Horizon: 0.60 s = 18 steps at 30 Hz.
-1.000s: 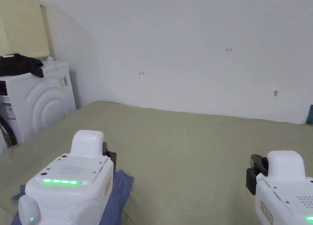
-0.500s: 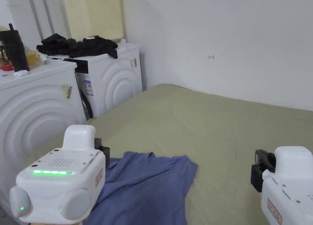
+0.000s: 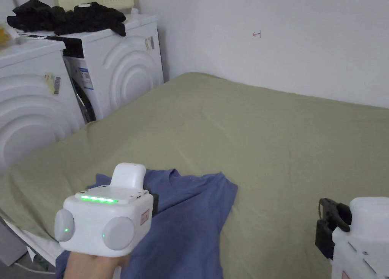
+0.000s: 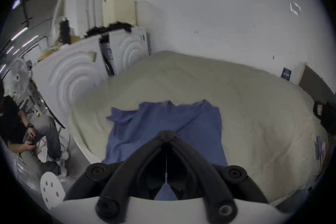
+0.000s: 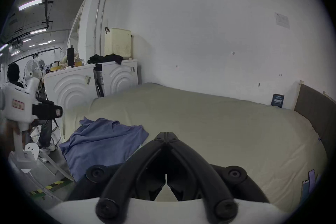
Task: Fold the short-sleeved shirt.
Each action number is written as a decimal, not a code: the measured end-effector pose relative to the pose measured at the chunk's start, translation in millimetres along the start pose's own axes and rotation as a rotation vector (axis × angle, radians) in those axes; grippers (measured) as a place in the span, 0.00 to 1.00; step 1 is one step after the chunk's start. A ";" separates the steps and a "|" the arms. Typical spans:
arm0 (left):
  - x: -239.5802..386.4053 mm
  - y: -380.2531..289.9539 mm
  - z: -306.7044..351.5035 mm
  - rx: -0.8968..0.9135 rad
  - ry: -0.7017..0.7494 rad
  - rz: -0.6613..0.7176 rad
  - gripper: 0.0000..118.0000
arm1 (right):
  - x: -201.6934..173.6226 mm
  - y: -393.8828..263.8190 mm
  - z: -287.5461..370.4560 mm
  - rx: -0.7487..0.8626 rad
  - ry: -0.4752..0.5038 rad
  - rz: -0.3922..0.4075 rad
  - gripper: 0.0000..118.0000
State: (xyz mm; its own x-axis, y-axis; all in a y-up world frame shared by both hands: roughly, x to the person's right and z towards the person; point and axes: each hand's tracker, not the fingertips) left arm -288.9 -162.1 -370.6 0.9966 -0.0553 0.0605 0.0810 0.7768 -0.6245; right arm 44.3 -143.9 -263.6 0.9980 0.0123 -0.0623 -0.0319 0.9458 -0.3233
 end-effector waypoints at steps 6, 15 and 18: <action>7.2 -5.9 -92.3 -0.223 -0.137 0.027 0.84 | 12.1 -22.4 -21.0 -0.080 0.004 -0.028 0.01; 26.0 -30.3 -170.0 -0.404 -0.114 0.006 0.99 | 26.8 -51.3 -30.6 -0.170 -0.017 -0.028 0.01; 27.3 -30.5 -156.7 -0.331 -0.090 -0.049 0.77 | 34.9 -53.0 -22.5 -0.175 -0.032 -0.032 0.01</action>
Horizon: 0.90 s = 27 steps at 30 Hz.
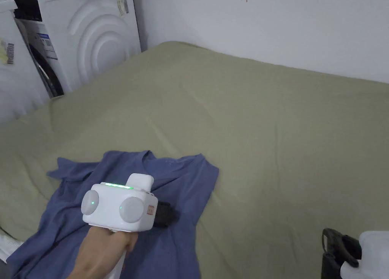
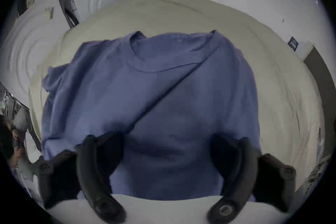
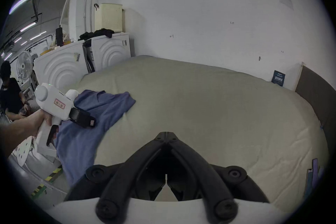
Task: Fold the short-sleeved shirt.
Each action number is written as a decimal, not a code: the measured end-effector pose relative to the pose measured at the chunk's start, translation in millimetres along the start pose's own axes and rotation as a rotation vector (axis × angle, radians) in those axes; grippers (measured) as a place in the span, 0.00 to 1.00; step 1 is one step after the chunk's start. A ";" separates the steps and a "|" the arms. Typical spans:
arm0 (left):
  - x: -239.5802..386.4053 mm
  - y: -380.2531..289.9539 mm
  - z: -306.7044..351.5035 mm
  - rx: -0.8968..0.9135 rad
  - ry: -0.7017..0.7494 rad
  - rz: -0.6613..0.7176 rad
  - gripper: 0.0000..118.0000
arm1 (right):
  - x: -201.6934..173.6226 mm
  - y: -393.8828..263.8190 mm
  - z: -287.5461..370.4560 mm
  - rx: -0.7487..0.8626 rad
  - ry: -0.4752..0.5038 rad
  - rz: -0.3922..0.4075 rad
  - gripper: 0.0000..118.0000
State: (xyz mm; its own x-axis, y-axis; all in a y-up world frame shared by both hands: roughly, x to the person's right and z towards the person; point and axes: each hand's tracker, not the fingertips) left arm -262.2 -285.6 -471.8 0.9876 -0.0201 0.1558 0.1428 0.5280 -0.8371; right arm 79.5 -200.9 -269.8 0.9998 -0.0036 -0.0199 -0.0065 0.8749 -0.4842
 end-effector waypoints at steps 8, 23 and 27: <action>5.4 10.3 55.1 0.112 -0.023 0.036 0.00 | 37.1 -2.3 44.5 0.024 -0.068 -0.028 0.01; 293.4 109.4 174.1 0.340 -0.421 -0.346 0.00 | 152.6 -27.2 149.9 0.076 -0.333 -0.140 0.01; 391.9 100.2 172.6 0.314 -0.548 -0.446 0.00 | 183.3 -39.6 164.9 0.065 -0.394 -0.196 0.01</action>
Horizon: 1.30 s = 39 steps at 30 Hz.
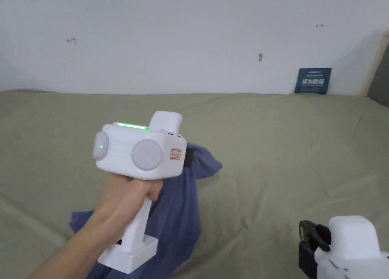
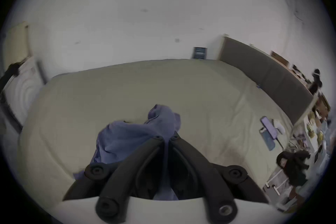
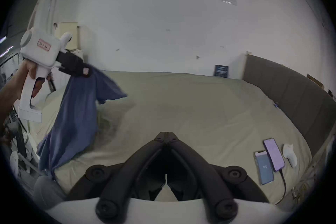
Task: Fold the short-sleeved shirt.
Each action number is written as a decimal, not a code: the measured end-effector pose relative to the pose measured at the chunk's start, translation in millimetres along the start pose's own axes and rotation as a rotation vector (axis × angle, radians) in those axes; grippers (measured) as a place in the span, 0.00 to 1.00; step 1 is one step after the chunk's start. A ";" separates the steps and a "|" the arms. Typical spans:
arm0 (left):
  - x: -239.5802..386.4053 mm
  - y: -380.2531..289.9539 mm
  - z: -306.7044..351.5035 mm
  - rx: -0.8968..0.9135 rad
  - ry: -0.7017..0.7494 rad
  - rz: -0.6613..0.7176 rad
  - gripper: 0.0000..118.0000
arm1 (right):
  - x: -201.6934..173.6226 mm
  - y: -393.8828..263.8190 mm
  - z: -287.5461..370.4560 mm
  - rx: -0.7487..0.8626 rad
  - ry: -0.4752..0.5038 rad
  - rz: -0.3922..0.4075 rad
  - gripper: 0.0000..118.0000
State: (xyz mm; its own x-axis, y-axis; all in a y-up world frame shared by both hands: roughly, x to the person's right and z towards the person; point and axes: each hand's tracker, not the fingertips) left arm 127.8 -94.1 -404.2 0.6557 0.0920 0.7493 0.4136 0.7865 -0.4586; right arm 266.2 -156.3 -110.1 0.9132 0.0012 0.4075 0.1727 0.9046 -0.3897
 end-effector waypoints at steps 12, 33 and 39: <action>78.6 -70.6 -159.8 -0.260 -0.067 0.054 0.88 | 48.2 -23.1 -19.7 -0.077 -0.081 -0.042 0.01; -28.1 -150.1 237.2 0.357 0.471 0.190 0.09 | -2.2 4.6 65.3 0.127 -0.040 0.016 0.01; -28.1 -174.8 265.1 0.341 0.520 0.135 0.00 | -10.3 1.6 84.6 0.164 -0.043 0.007 0.01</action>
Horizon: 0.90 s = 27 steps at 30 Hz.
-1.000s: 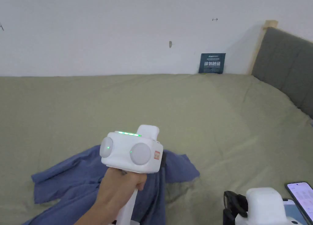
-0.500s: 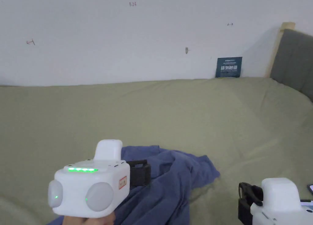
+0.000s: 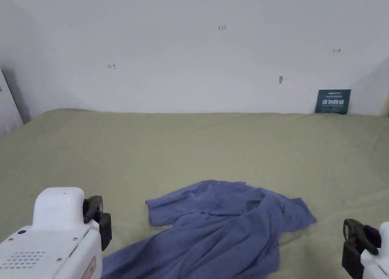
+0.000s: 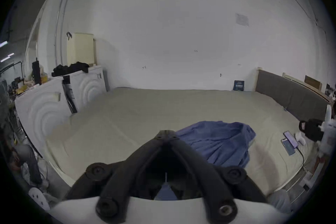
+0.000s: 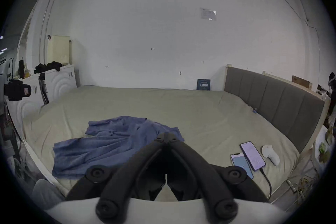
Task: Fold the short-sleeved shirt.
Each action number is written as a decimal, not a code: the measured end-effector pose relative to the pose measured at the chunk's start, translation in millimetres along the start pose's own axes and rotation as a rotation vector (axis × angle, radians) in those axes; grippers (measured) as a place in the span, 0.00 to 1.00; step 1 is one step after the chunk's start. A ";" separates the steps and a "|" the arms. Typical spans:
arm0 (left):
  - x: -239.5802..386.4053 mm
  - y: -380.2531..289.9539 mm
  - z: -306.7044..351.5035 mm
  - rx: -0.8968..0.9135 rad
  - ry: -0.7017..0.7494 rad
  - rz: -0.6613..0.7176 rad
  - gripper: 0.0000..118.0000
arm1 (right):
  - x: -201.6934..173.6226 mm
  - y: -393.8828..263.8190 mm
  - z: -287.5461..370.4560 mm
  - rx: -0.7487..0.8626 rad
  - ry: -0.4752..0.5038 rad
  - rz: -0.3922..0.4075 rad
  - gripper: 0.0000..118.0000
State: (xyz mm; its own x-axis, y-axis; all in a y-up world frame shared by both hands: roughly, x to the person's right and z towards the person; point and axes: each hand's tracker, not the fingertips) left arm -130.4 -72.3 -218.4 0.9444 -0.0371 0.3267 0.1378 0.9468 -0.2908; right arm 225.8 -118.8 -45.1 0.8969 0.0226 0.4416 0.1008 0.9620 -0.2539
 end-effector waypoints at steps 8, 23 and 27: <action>-17.4 -9.6 -16.9 -0.064 -0.002 0.040 0.00 | -9.6 2.0 -9.4 -0.019 0.019 -0.017 0.01; -65.6 -120.7 -208.4 -0.647 -0.025 -0.004 0.98 | -29.6 -29.0 -69.3 -0.185 0.074 -0.014 0.01; -60.2 -159.0 -244.6 -0.752 0.044 -0.090 0.98 | -28.1 -35.2 -82.2 -0.234 0.075 -0.004 0.01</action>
State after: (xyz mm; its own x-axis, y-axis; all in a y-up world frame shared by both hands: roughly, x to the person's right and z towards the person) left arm -136.2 -298.7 -411.8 0.9287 -0.1320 0.3466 0.3667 0.4666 -0.8049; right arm 232.5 -175.8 -119.3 0.9249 -0.0099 0.3800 0.1936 0.8726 -0.4485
